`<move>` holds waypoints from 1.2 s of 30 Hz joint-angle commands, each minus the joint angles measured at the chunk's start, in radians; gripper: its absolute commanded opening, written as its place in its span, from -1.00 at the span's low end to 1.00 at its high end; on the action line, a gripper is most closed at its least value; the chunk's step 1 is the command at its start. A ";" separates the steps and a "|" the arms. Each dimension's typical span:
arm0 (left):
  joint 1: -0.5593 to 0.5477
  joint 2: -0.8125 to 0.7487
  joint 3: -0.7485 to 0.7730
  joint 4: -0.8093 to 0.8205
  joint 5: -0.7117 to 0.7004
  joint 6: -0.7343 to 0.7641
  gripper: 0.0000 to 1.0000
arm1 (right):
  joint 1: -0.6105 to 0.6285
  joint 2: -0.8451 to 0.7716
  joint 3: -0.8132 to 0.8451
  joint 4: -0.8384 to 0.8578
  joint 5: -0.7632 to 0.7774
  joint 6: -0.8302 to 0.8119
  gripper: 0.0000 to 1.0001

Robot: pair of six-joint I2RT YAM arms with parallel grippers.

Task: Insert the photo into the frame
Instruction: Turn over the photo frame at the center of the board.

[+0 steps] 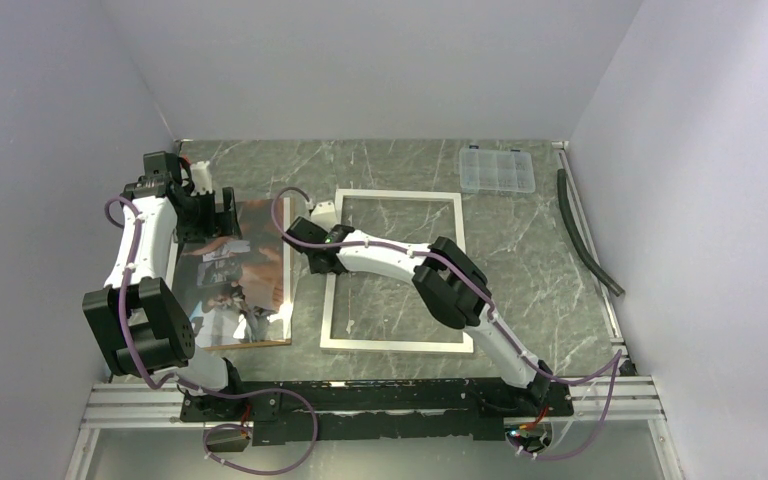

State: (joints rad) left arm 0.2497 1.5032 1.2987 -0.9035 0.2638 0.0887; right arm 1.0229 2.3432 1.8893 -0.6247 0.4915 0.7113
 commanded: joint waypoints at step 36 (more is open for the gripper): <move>-0.134 -0.127 0.059 -0.058 0.164 0.008 0.87 | -0.070 -0.557 -0.061 0.353 -0.602 0.426 -1.00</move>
State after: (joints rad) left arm 0.1596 1.4433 1.2972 -0.9531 0.3943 0.1200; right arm 0.9955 1.8816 1.8751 -0.4751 0.0319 1.0420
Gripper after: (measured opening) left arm 0.942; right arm 0.282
